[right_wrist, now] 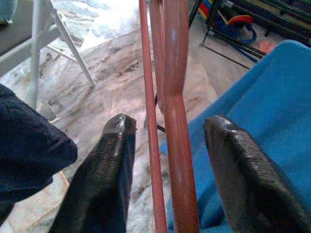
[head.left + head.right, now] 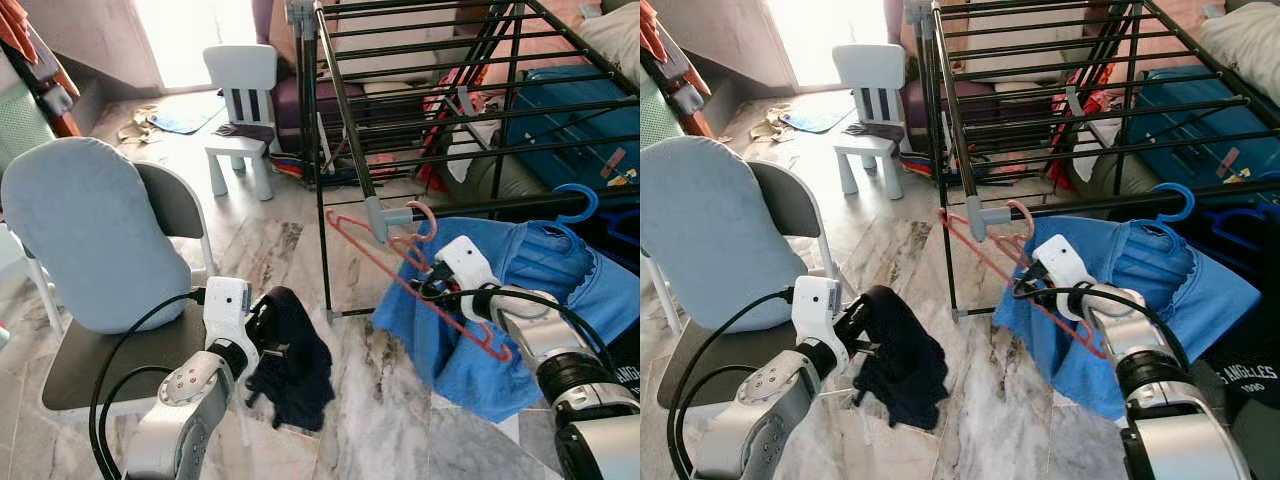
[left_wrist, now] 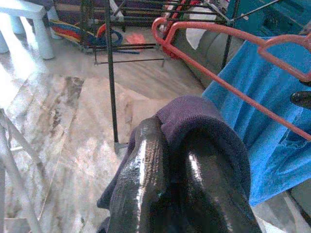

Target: Hang hanger

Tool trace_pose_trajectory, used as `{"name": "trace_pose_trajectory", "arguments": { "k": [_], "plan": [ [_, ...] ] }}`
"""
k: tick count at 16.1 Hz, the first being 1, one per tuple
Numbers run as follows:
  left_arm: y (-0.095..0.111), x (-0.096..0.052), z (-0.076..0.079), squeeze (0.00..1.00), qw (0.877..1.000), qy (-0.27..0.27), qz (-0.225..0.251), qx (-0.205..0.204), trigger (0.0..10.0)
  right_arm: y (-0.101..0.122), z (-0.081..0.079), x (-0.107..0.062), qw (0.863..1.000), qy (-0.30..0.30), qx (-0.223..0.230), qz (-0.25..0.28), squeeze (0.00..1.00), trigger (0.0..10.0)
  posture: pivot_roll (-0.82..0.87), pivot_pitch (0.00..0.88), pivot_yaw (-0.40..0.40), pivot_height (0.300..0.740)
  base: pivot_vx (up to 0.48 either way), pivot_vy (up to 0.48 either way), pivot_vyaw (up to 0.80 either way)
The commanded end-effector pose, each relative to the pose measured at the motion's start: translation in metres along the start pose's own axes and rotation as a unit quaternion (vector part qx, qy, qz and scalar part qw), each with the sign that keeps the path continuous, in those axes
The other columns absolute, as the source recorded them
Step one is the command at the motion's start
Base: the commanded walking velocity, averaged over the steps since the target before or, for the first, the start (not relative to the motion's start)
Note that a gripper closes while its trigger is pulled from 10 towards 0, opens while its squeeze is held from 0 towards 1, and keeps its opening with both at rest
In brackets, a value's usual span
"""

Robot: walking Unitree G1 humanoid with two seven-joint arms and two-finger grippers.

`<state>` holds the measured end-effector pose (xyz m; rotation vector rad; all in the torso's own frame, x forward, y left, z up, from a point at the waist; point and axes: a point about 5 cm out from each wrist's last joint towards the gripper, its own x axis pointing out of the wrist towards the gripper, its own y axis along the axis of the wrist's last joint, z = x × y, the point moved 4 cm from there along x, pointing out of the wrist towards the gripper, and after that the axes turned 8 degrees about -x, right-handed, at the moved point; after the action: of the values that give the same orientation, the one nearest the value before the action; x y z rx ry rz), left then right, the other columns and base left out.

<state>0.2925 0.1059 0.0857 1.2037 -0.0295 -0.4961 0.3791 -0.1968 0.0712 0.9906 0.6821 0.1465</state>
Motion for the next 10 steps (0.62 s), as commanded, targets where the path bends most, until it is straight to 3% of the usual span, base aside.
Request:
{"name": "trace_pose_trajectory", "arguments": {
  "k": [1,10],
  "plan": [
    [0.0058,0.0002,0.0033,0.0,1.0,-0.006,0.009,0.005,10.0,0.0048,0.0067,-0.0015,1.0,-0.003,-0.005,0.005,0.0,0.0,-0.07,0.054,0.065,0.74,0.0,0.0,0.0],
    [0.0034,0.0023,0.0034,0.0,1.0,-0.005,0.004,0.003,10.0,-0.0027,0.0083,-0.0058,1.0,-0.001,0.0,-0.002,0.0,0.0,-0.08,0.048,0.064,0.74,0.0,0.0,0.0]
  ]
}}
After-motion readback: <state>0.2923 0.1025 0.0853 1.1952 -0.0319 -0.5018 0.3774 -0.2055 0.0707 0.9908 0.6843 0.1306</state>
